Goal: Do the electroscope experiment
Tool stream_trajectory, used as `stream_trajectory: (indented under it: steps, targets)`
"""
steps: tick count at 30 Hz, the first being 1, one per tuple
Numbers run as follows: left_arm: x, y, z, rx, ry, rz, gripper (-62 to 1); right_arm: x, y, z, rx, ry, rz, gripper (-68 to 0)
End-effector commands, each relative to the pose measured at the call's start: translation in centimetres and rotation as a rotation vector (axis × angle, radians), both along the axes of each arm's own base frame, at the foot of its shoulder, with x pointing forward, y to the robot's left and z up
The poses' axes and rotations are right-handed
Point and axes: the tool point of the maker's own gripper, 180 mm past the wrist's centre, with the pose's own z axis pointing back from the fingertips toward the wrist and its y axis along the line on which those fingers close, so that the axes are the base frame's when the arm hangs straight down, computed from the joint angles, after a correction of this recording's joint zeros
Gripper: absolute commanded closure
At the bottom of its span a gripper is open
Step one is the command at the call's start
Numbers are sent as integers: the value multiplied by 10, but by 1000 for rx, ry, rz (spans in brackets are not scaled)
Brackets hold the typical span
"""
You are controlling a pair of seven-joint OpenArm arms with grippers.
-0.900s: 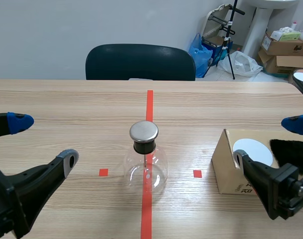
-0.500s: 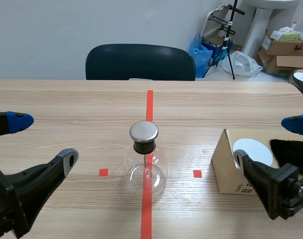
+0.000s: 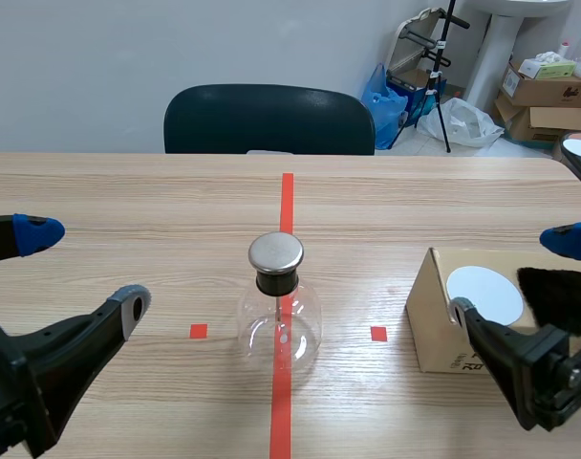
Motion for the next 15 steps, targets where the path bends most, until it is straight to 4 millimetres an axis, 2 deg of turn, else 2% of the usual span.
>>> stream_trajectory:
  steps: [1, 8, 15]
  targets:
    - [1, -3, 9, -20, -27, -3, -623, 2, 2, 6, -13, -28, 16, -679]
    - [0, -3, 9, -20, -25, -3, -623, -15, 2, -3, -166, -42, 48, -679]
    - [1, -3, 9, -20, -25, -3, -623, -45, 6, -4, -326, -92, 102, -679]
